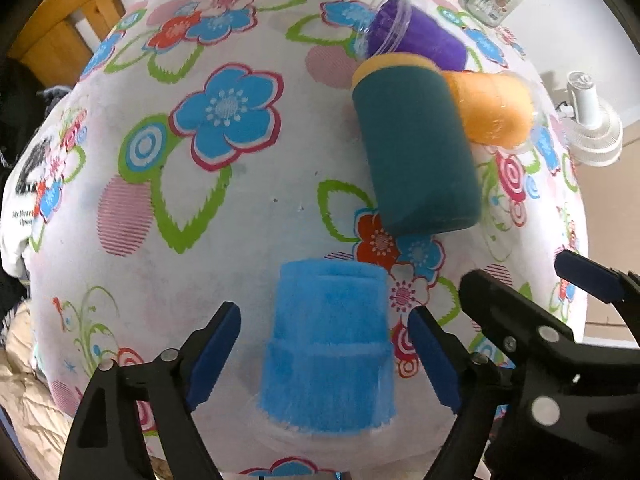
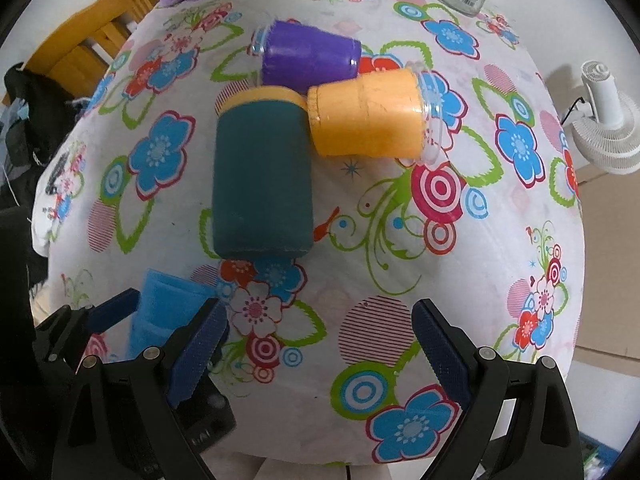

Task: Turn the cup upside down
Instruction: 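Lift the blue cup with the left tool, turning it upright, then grasp the blue cup with the right tool while the left tool releases it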

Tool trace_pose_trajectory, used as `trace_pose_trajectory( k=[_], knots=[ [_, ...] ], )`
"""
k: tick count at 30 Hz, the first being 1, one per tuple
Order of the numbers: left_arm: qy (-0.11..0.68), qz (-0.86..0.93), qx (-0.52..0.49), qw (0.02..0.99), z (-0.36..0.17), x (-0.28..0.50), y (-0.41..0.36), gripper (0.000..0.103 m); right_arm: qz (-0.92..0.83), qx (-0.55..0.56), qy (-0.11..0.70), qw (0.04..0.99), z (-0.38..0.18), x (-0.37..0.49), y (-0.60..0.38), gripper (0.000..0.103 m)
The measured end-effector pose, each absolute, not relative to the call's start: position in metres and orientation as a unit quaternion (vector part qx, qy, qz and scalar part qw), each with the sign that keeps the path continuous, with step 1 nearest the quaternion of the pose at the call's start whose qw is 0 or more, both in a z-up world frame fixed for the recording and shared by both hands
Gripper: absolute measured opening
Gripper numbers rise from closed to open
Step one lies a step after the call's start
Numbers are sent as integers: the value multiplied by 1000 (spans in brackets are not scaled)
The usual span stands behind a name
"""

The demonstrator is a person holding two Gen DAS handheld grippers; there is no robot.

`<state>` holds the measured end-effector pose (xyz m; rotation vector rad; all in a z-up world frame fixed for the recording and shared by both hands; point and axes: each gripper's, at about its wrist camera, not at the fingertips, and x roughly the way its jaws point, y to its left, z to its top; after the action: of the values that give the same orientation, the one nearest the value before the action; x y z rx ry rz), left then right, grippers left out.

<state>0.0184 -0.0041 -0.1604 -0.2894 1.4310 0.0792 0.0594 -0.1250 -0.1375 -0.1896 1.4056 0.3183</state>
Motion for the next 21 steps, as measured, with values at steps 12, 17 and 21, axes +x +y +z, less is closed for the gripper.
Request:
trace_pose_trajectory(
  k=[12,17,21],
  knots=[
    [640,24,-46,766,-115,5,27,96,144,-23,635,759,-104,43,-93,96],
    [659,21,-9,751,-127,2,52,96,143,3,646,750,-118,34,-72,96],
    [672,8,13,741,-143,3,66,96,128,18,661,739,-135,33,-61,96]
  ],
)
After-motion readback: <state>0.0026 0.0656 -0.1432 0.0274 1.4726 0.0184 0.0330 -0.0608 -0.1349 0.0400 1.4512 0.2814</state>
